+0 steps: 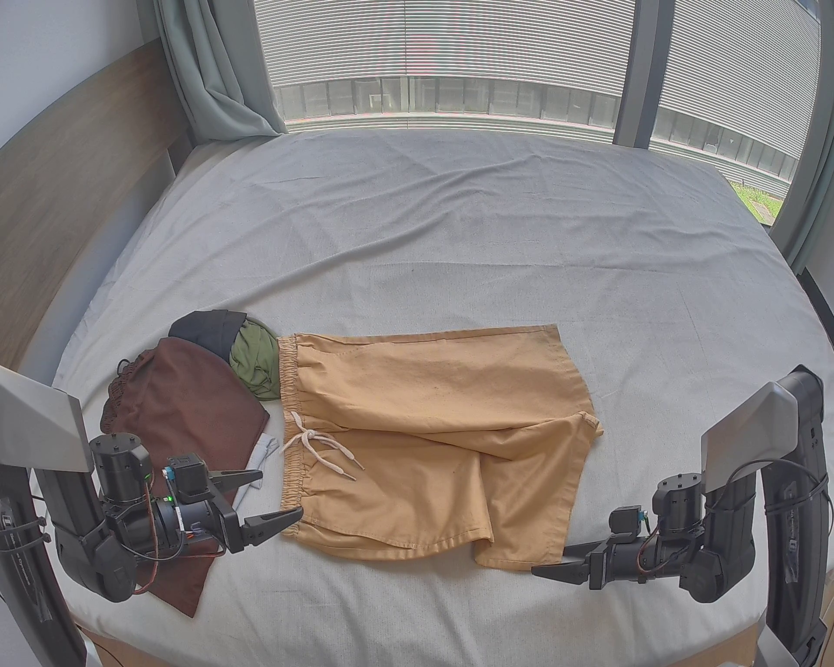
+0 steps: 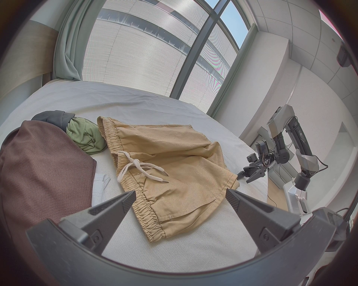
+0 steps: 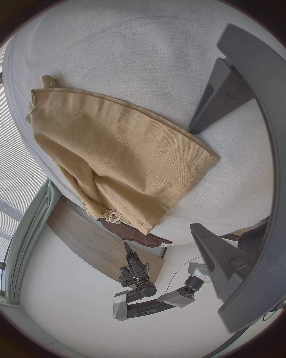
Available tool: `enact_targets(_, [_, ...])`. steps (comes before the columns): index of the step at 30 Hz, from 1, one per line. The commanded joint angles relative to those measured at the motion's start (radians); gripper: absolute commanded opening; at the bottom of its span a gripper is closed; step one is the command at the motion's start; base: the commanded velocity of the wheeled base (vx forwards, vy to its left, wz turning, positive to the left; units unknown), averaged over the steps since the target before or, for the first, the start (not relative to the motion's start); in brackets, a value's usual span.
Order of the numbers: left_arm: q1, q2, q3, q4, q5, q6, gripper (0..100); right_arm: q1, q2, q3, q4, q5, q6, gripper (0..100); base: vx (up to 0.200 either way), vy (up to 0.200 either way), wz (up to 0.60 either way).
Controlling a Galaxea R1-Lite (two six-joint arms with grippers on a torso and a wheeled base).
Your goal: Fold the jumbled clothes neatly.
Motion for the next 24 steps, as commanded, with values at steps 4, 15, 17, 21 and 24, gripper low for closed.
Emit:
enact_targets(4, [0.0, 0.003, 0.0, -0.001, 0.0, 0.0, 100, 0.008, 0.007, -0.011, 0.001, 0.0, 0.001, 100, 0.0, 0.0, 0.0])
enact_targets(15, [0.0, 0.003, 0.0, 0.001, 0.0, 0.0, 100, 0.006, 0.007, -0.023, 0.001, 0.0, 0.003, 0, 0.0, 0.0, 0.0])
enact_targets(17, [0.002, 0.009, 0.0, -0.001, 0.0, 0.002, 100, 0.006, 0.005, -0.026, 0.001, 0.0, 0.003, 0, 0.0, 0.0, 0.0])
enact_targets(21, [0.002, 0.017, 0.001, -0.001, 0.0, 0.0, 100, 0.005, 0.005, -0.028, 0.001, 0.0, 0.003, 0, 0.0, 0.0, 0.0])
enact_targets(24, [0.005, 0.041, 0.003, -0.001, 0.0, 0.0, 100, 0.003, 0.005, -0.028, 0.001, 0.0, 0.001, 0, 0.0, 0.0, 0.0])
